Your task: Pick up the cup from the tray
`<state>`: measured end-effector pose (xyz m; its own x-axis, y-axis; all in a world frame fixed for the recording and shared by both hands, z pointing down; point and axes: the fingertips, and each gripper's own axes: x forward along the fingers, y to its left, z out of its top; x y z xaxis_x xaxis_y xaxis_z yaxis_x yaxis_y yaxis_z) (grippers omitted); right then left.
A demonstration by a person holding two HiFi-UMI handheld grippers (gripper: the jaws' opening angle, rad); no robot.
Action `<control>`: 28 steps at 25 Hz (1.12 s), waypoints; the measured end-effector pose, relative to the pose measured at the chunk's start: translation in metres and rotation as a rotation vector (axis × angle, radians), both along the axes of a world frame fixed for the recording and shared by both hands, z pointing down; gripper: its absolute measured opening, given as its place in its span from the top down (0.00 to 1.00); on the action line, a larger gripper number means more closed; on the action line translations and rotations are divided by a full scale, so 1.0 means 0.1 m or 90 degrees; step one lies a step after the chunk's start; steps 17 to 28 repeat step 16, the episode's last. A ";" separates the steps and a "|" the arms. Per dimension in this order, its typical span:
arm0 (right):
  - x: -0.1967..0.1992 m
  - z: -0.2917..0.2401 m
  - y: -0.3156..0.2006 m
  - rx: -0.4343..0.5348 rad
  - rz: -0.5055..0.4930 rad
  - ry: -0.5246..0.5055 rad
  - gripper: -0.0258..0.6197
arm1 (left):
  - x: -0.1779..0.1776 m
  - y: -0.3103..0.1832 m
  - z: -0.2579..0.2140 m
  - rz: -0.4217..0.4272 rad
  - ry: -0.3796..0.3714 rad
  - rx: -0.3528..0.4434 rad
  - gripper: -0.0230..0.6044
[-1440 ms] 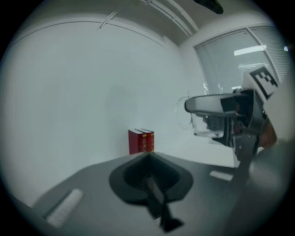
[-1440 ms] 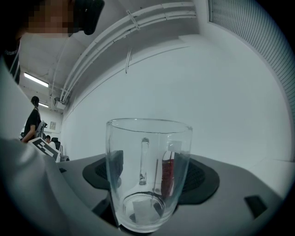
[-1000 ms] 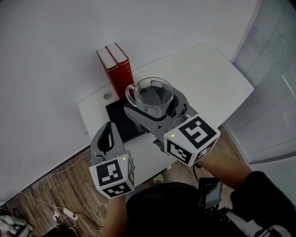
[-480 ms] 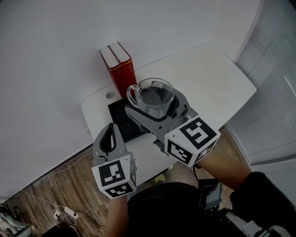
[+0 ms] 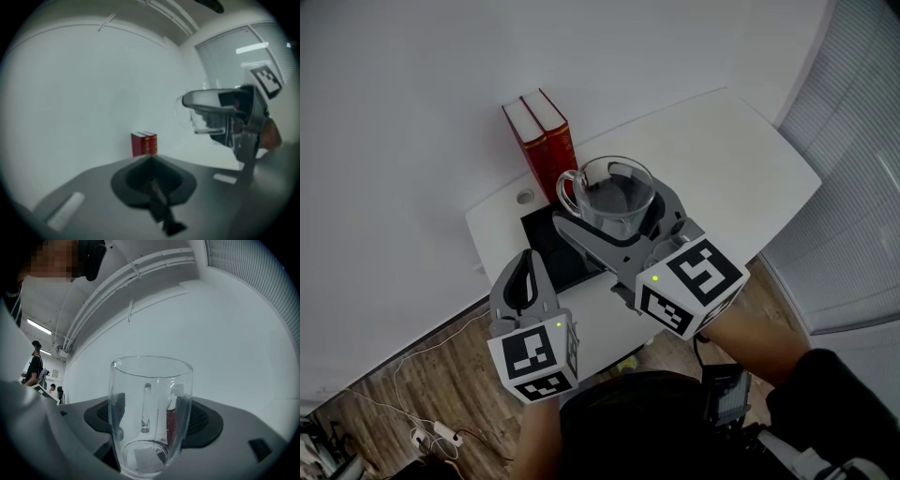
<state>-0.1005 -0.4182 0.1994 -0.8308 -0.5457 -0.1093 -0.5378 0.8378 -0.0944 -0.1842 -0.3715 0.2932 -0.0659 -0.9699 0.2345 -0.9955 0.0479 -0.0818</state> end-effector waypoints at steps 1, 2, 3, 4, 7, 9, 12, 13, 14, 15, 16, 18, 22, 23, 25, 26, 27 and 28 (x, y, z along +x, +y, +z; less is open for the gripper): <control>0.00 -0.01 0.00 0.002 0.000 -0.002 0.33 | 0.00 0.00 0.00 0.000 0.000 0.000 0.96; 0.00 -0.01 0.00 0.003 0.000 -0.003 0.33 | 0.00 0.00 0.00 0.000 -0.001 0.000 0.96; 0.00 -0.02 0.00 0.003 0.000 -0.004 0.33 | 0.00 0.00 -0.01 0.001 -0.001 0.000 0.96; 0.00 -0.03 -0.01 0.004 0.000 -0.005 0.33 | 0.00 -0.01 0.00 0.001 -0.002 -0.001 0.96; -0.04 -0.02 -0.07 0.003 -0.002 -0.006 0.33 | -0.04 -0.06 0.01 0.000 -0.002 -0.003 0.96; -0.07 -0.02 -0.10 0.002 -0.003 -0.007 0.33 | -0.07 -0.08 0.01 -0.001 -0.002 -0.003 0.96; -0.10 -0.04 -0.10 0.004 -0.004 -0.009 0.33 | -0.10 -0.09 0.00 -0.002 -0.003 -0.003 0.96; -0.12 -0.05 -0.10 0.004 -0.005 -0.009 0.33 | -0.11 -0.09 0.00 -0.002 -0.003 -0.003 0.96; -0.13 -0.05 -0.11 0.005 -0.005 -0.009 0.33 | -0.12 -0.10 0.00 -0.002 -0.003 -0.003 0.96; -0.15 -0.06 -0.12 0.005 -0.006 -0.010 0.33 | -0.13 -0.11 -0.01 -0.002 -0.003 -0.003 0.96; -0.16 -0.06 -0.12 0.006 -0.007 -0.010 0.33 | -0.14 -0.12 -0.01 -0.003 -0.004 -0.003 0.96; -0.16 -0.06 -0.12 0.006 -0.007 -0.010 0.33 | -0.14 -0.12 -0.01 -0.003 -0.004 -0.003 0.96; -0.16 -0.06 -0.12 0.006 -0.007 -0.010 0.33 | -0.14 -0.12 -0.01 -0.003 -0.004 -0.003 0.96; -0.16 -0.06 -0.12 0.006 -0.007 -0.010 0.33 | -0.14 -0.12 -0.01 -0.003 -0.004 -0.003 0.96; -0.16 -0.06 -0.12 0.006 -0.007 -0.010 0.33 | -0.14 -0.12 -0.01 -0.003 -0.004 -0.003 0.96; -0.16 -0.06 -0.12 0.006 -0.007 -0.010 0.33 | -0.14 -0.12 -0.01 -0.003 -0.004 -0.003 0.96; -0.16 -0.06 -0.12 0.006 -0.007 -0.010 0.33 | -0.14 -0.12 -0.01 -0.003 -0.004 -0.003 0.96; -0.16 -0.06 -0.12 0.006 -0.007 -0.010 0.33 | -0.14 -0.12 -0.01 -0.003 -0.004 -0.003 0.96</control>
